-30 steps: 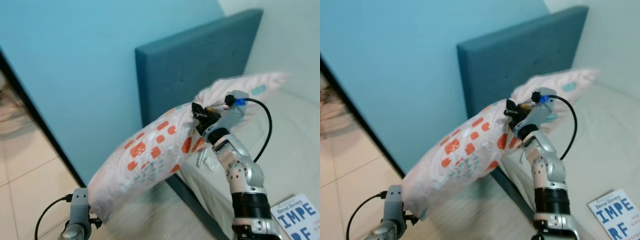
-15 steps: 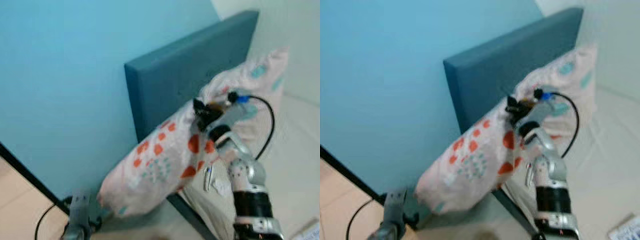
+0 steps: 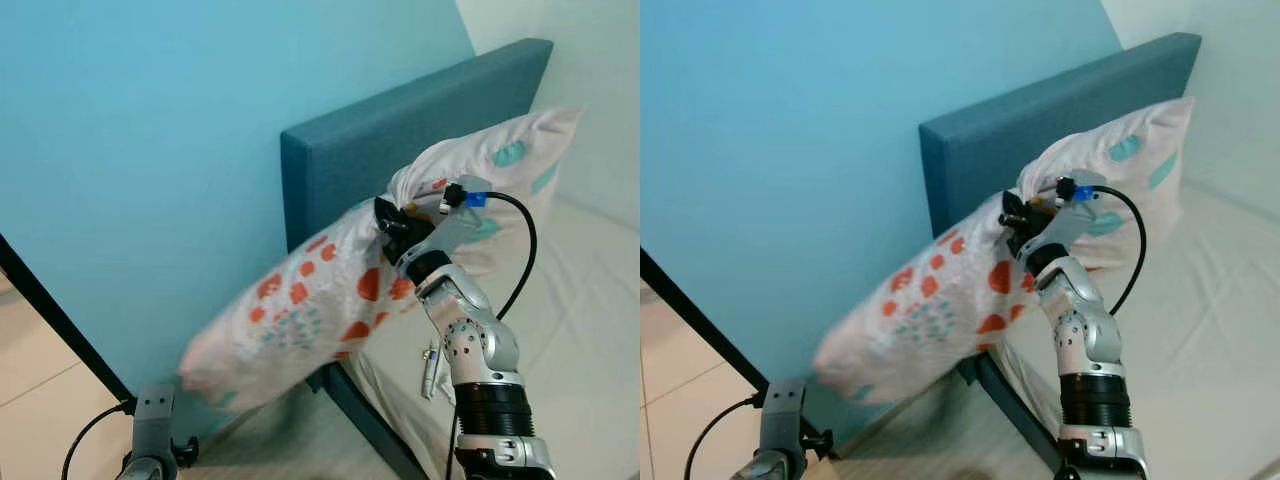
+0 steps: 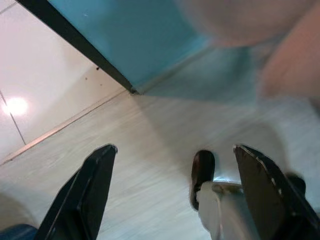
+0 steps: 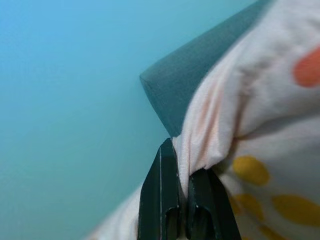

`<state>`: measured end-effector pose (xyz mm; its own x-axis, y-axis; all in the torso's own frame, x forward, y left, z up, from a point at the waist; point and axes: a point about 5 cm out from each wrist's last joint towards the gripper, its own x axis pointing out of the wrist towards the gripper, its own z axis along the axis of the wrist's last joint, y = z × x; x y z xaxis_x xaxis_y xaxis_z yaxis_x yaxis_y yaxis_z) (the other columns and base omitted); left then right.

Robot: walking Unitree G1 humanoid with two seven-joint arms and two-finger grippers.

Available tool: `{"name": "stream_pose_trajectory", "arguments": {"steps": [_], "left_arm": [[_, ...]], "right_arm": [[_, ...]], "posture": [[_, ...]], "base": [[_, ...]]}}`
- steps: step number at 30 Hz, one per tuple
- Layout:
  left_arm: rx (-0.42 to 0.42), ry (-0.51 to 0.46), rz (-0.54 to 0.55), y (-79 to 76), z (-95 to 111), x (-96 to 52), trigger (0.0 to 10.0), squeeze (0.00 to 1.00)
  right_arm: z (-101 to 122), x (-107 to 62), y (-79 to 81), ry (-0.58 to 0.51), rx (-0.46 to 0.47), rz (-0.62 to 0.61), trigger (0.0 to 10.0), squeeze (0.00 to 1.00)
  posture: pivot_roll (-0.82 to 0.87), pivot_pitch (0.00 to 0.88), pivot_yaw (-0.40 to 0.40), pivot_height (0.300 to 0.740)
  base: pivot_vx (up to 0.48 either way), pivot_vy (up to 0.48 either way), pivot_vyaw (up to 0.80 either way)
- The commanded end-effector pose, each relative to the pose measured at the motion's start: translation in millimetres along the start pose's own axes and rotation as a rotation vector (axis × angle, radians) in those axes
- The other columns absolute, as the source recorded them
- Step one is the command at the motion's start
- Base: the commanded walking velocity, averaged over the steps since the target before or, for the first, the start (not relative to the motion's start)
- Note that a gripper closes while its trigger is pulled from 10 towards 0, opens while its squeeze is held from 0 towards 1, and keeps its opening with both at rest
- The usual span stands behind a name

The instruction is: Clean up the room

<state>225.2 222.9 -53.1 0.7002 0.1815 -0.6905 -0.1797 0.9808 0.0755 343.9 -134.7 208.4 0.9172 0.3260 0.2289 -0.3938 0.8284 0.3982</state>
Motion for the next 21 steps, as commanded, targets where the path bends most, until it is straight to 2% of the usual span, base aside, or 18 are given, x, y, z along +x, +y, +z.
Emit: {"name": "stream_pose_trajectory", "arguments": {"steps": [1, 7, 19, 21], "left_arm": [[-0.009, 0.030, 0.006, 2.3, -8.1, -1.6, 10.0, 0.00], [-0.022, 0.026, 0.026, 3.1, -7.8, -1.6, 10.0, 0.00], [-0.012, 0.020, 0.021, 3.9, -7.3, -1.7, 10.0, 0.00], [-0.004, 0.024, 0.017, 4.4, -7.6, -1.8, 10.0, 0.00]], "right_arm": [[16.7, 0.1, 8.9, -0.080, -0.038, 0.058, 10.0, 0.00], [16.6, -0.4, 6.0, -0.086, -0.031, 0.031, 10.0, 0.00], [13.8, 0.1, 3.6, -0.074, -0.016, 0.012, 10.0, 0.00], [12.1, 0.0, 4.4, -0.066, -0.013, 0.019, 10.0, 0.00]], "posture": [[-0.06, 0.053, 0.053, 0.740], [-0.07, 0.056, 0.052, 0.740], [-0.06, 0.062, 0.050, 0.740], [-0.06, 0.062, 0.050, 0.740]], "base": [[0.000, -0.465, 0.79], [0.000, -0.344, 0.79], [0.000, 0.000, 0.00], [0.000, -0.354, 0.00]]}}
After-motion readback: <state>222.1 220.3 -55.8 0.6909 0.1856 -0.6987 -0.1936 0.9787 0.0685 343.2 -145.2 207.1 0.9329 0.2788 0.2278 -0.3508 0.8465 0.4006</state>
